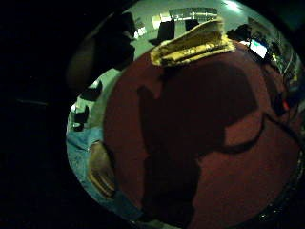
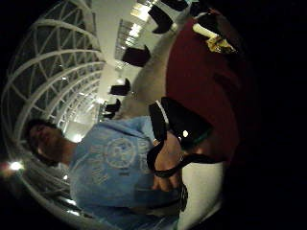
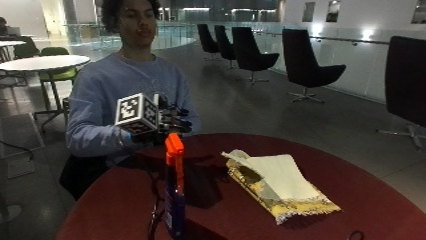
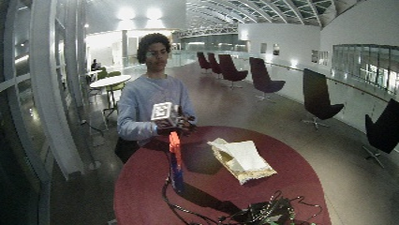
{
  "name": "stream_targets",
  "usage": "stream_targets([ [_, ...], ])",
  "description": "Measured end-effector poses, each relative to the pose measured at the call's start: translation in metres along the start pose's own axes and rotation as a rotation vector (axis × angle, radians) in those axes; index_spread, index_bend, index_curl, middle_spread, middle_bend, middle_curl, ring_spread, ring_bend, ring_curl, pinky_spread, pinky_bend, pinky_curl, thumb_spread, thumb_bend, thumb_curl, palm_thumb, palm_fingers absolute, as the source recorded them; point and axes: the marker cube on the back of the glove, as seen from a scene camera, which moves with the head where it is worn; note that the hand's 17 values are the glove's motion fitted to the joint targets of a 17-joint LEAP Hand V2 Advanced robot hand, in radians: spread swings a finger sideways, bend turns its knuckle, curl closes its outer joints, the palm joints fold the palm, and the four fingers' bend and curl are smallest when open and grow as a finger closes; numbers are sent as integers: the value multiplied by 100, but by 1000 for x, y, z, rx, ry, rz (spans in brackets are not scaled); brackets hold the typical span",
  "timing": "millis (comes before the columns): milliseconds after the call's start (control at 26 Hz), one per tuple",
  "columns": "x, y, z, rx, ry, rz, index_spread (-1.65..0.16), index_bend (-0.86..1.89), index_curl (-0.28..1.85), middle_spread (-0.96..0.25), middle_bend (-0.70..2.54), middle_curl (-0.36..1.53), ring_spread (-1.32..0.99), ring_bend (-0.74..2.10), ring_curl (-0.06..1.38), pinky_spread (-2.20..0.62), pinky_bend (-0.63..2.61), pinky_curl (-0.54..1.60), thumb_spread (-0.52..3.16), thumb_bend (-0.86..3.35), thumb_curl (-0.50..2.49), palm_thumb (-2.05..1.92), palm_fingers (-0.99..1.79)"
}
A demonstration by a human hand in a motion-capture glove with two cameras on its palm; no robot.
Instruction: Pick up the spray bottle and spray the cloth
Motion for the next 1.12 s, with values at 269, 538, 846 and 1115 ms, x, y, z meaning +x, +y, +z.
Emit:
stream_targets([
  [269,7,80,-34,228,-289,80,-37,16,27,-1,34,32,6,31,24,23,22,26,115,9,25,52,62],
  [538,27,98,-37,311,-290,134,-36,15,28,-1,32,33,6,31,26,23,19,28,116,5,27,54,63],
  [846,49,71,-59,398,-244,224,-36,14,29,0,29,34,6,31,27,23,19,29,116,1,28,55,63],
  [1115,117,21,-101,494,-212,415,-35,12,28,0,27,35,6,32,28,23,21,31,114,-1,29,58,62],
])
